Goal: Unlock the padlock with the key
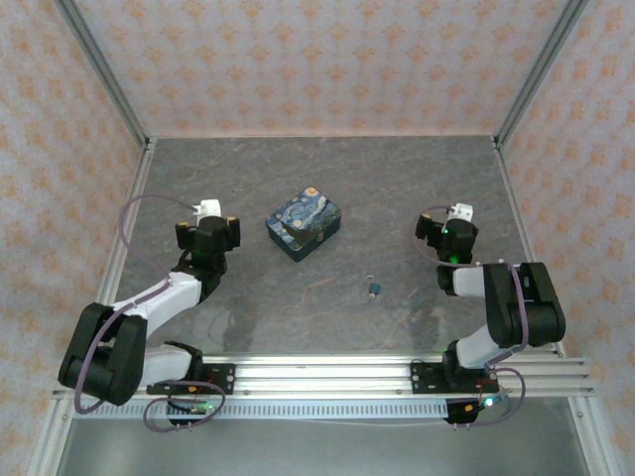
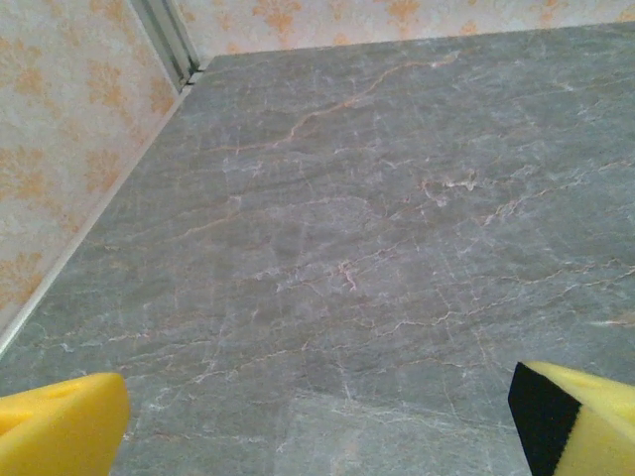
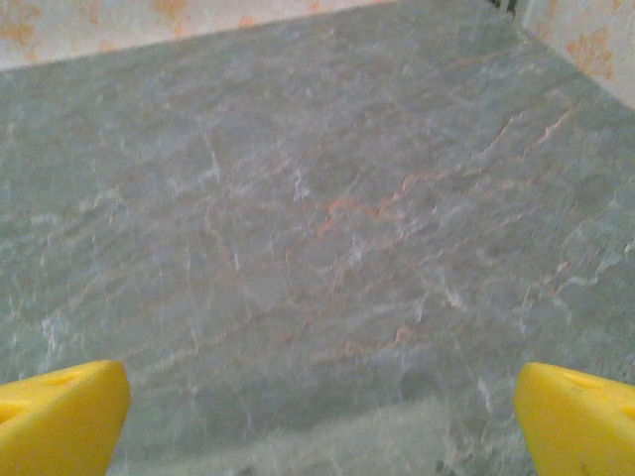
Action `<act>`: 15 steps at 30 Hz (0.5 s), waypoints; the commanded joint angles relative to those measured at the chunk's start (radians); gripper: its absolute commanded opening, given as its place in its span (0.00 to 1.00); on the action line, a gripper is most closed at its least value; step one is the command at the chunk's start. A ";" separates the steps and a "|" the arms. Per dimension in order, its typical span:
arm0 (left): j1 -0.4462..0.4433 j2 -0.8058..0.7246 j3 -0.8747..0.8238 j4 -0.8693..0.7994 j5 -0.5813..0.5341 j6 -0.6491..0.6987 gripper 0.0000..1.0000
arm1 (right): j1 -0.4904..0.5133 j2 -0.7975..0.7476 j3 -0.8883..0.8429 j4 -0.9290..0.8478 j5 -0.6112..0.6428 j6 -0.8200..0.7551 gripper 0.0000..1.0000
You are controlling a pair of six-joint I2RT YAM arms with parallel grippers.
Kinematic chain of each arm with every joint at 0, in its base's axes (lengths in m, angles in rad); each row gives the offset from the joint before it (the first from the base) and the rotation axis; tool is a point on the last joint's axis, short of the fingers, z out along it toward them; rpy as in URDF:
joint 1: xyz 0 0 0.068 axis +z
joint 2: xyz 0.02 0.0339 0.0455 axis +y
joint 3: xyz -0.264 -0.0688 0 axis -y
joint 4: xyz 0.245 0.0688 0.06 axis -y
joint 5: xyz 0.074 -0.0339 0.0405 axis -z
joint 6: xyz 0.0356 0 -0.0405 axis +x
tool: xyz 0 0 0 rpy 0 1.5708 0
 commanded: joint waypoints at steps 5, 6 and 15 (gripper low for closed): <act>0.048 0.055 -0.081 0.288 0.067 0.063 1.00 | -0.009 0.001 0.015 -0.010 -0.016 0.011 0.99; 0.057 0.056 -0.097 0.324 0.073 0.066 1.00 | -0.009 0.001 0.015 -0.011 -0.016 0.011 0.99; 0.168 0.221 -0.165 0.587 0.164 -0.015 1.00 | -0.009 0.001 0.016 -0.010 -0.016 0.009 0.99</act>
